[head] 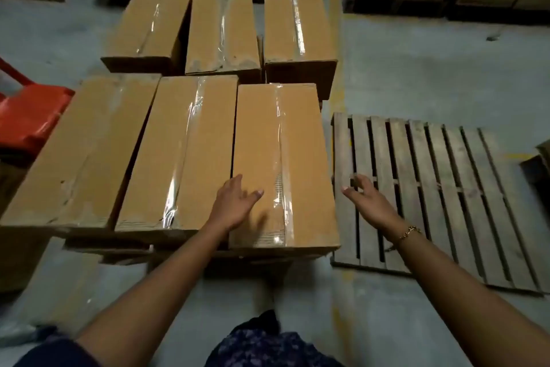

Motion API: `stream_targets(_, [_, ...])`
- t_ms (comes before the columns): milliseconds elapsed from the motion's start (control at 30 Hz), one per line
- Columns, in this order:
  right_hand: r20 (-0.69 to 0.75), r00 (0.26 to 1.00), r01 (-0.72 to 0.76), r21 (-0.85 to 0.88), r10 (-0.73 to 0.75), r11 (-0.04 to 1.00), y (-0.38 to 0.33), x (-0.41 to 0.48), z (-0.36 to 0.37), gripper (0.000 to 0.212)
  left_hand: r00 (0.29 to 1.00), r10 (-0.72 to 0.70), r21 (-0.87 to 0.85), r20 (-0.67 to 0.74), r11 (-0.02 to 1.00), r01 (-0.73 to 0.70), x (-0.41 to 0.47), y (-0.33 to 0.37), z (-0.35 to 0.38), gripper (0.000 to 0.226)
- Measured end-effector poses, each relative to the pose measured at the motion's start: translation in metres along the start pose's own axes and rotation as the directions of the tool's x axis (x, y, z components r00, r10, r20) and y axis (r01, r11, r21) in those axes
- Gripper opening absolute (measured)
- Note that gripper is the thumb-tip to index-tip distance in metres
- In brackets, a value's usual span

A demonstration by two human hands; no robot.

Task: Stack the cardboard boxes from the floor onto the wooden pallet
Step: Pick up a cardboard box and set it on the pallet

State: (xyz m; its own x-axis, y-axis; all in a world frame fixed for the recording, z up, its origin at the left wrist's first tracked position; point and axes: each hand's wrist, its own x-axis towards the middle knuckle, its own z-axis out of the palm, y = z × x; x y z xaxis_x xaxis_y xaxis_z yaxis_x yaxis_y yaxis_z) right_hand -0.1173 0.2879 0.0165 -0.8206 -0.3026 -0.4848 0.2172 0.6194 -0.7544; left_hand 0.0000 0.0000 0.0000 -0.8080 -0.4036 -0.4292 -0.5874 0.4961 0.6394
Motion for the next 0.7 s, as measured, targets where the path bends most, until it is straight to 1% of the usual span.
stream_targets(67, [0.047, 0.996, -0.076, 0.021, 0.075, 0.997, 0.006, 0.013, 0.017, 0.072, 0.998, -0.058, 0.092, 0.015, 0.994, 0.057, 0.008, -0.009, 0.002, 0.085])
stream_targets(133, [0.102, 0.983, -0.157, 0.007, 0.156, 0.988, 0.017, 0.022, 0.036, 0.071, 0.993, -0.111, 0.17, 0.045, 0.98, 0.102, 0.011, -0.018, 0.006, 0.086])
stream_targets(200, [0.112, 0.971, -0.216, 0.016, 0.213, 0.976, 0.026, 0.032, 0.051, 0.07, 0.991, -0.124, 0.201, 0.042, 0.973, 0.114, 0.016, -0.023, 0.011, 0.087])
stream_targets(300, [0.122, 0.962, -0.252, 0.049, 0.244, 0.967, 0.037, 0.042, 0.063, 0.067, 0.99, -0.139, 0.238, 0.009, 0.962, 0.133, 0.022, -0.025, 0.017, 0.086])
stream_targets(333, [0.121, 0.958, -0.265, 0.044, 0.258, 0.963, 0.04, 0.043, 0.064, 0.068, 0.99, -0.143, 0.276, 0.011, 0.952, 0.135, 0.022, -0.025, 0.02, 0.087])
stream_targets(433, [0.135, 0.955, -0.271, 0.038, 0.263, 0.962, 0.051, 0.05, 0.064, 0.086, 0.984, -0.176, 0.341, -0.009, 0.925, 0.169, 0.023, -0.024, 0.033, 0.095])
stream_targets(467, [0.148, 0.953, -0.272, 0.025, 0.266, 0.962, 0.053, 0.052, 0.063, 0.081, 0.982, -0.189, 0.332, -0.032, 0.924, 0.188, 0.024, -0.024, 0.037, 0.096])
stream_targets(533, [0.168, 0.952, -0.261, 0.015, 0.255, 0.965, 0.052, 0.054, 0.062, 0.062, 0.973, -0.215, 0.294, -0.085, 0.928, 0.231, 0.026, -0.022, 0.044, 0.097])
stream_targets(567, [0.176, 0.952, -0.26, 0.023, 0.252, 0.965, 0.054, 0.056, 0.062, 0.057, 0.967, -0.23, 0.273, -0.113, 0.928, 0.253, 0.026, -0.02, 0.048, 0.097])
stream_targets(633, [0.194, 0.948, -0.264, 0.03, 0.253, 0.964, 0.056, 0.06, 0.06, 0.056, 0.945, -0.274, 0.197, -0.178, 0.931, 0.307, 0.027, -0.016, 0.055, 0.095])
stream_targets(700, [0.213, 0.945, -0.262, 0.044, 0.247, 0.964, 0.058, 0.063, 0.058, 0.054, 0.907, -0.322, 0.08, -0.27, 0.932, 0.354, 0.027, -0.013, 0.06, 0.086])
